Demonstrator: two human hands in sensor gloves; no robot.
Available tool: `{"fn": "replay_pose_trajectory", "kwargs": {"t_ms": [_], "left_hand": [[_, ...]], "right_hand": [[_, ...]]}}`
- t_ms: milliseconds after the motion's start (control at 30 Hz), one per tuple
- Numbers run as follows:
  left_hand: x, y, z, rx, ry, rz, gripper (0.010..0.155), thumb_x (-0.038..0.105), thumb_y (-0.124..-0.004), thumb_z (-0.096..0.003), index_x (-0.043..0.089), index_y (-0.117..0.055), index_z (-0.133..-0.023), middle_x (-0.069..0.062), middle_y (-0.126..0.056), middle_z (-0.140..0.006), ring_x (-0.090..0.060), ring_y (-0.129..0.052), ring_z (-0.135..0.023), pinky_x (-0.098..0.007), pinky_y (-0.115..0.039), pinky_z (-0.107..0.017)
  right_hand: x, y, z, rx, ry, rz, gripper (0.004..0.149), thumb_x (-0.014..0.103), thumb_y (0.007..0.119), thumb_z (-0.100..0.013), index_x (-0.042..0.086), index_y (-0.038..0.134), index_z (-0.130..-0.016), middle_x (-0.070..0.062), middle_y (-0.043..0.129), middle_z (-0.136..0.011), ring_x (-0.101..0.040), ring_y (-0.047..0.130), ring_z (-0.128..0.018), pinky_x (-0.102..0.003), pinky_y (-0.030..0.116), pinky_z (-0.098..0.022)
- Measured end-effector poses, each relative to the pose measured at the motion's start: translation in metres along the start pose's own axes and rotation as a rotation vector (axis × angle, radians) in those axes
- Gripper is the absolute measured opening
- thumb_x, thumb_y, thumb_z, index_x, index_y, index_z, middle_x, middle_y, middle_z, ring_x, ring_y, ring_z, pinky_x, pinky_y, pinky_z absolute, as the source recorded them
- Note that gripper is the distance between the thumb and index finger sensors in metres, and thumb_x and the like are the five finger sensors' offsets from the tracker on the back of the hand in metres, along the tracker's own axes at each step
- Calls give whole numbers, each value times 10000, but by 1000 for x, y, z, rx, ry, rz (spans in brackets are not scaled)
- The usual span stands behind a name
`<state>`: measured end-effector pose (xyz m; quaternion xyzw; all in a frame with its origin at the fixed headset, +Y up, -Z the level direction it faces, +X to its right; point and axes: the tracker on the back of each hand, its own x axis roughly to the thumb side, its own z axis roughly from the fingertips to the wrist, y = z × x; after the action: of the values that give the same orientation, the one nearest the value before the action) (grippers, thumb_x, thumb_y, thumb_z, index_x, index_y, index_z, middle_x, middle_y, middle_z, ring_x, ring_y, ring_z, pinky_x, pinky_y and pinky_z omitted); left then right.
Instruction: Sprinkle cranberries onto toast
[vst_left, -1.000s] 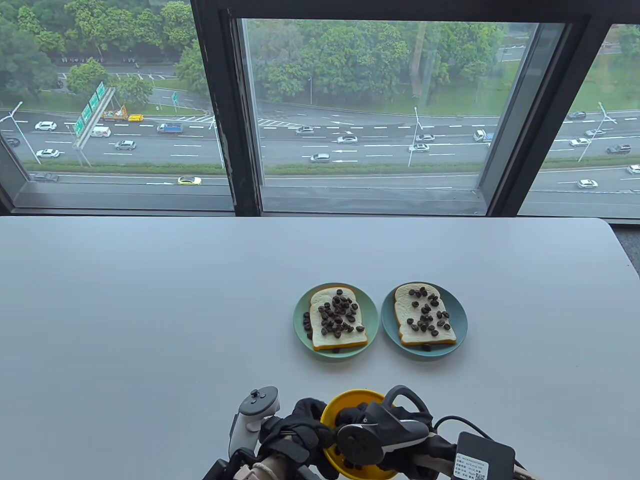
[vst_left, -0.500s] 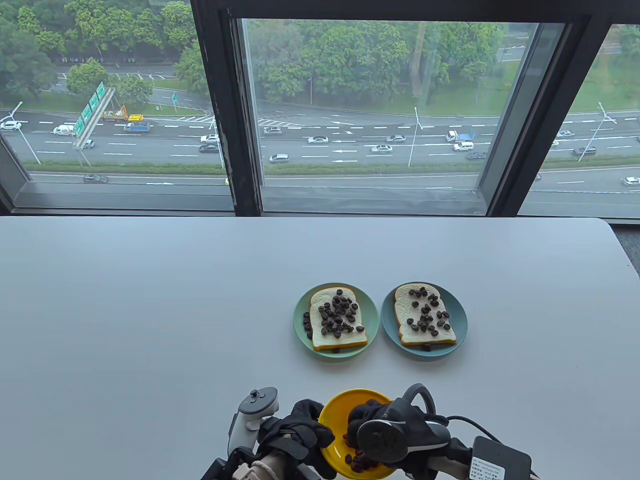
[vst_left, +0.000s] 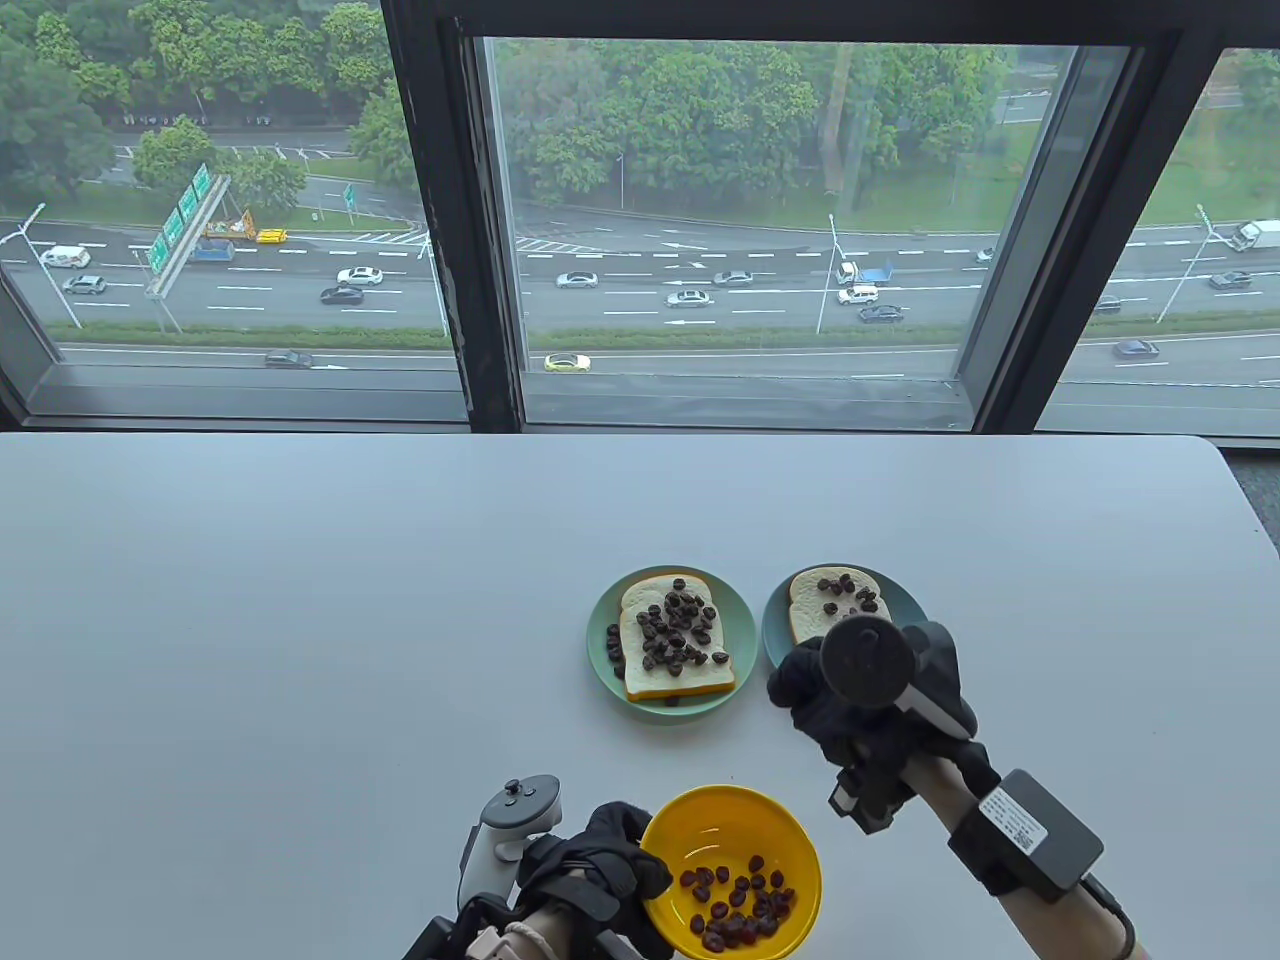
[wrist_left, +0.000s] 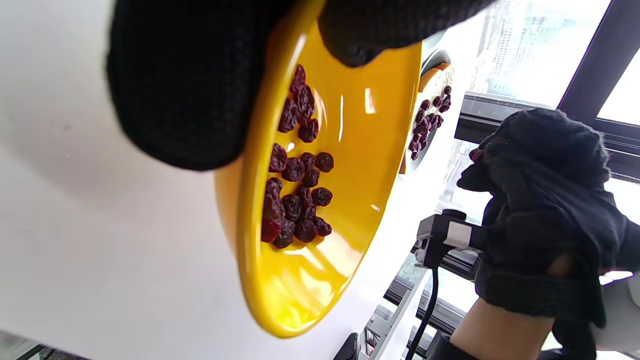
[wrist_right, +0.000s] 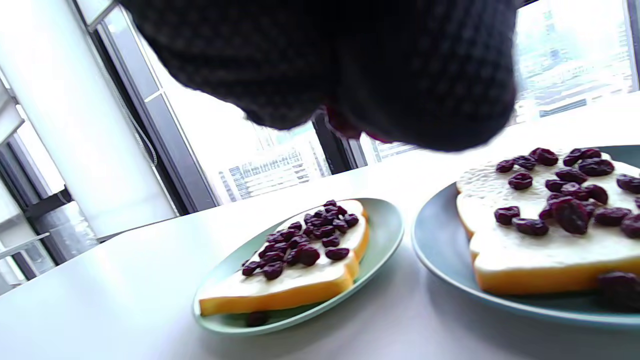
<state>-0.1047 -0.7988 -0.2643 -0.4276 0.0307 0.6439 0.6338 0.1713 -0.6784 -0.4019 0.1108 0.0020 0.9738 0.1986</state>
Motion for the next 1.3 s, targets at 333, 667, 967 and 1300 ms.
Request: {"fn": "replay_pose_trajectory", "kwargs": {"t_ms": [333,667,967,1300], "left_hand": [[0,2,1,-1,15,10,609,196,-737,-472,230,-338,-931,-170,-539,-760,-323,-728,-501,-363,-958,-255],[1,3,2,1,9,6,609,199,-736,-473,231,-336,-932,-170,-537,-761,-322,-728,-502,-361,-958,-257],[0,2,2,0,19,6,609,201,-735,-475,231,-335,-933,-169,-535,-763,-322,-726,-505,-362,-956,-261],[1,1,2,4,17,1,609,202,-733,-477,234,-331,-933,-170,-531,-765,-323,-723,-508,-363,-954,-265]], "right_hand": [[-40,44,-94,-2,300,291,314,225,852,-293,381,797,-560,52,782,-727,-152,908,-551,-157,983,-234],[-37,61,-105,19,361,488,384,272,811,-328,366,762,-697,22,751,-785,-166,900,-593,-182,943,-317],[-42,50,-91,-19,317,434,453,333,753,-359,345,698,-808,-25,720,-848,-212,887,-646,-227,922,-334],[-26,17,-28,-77,149,281,491,367,741,-363,314,669,-846,-60,695,-878,-243,878,-682,-245,925,-356]]}}
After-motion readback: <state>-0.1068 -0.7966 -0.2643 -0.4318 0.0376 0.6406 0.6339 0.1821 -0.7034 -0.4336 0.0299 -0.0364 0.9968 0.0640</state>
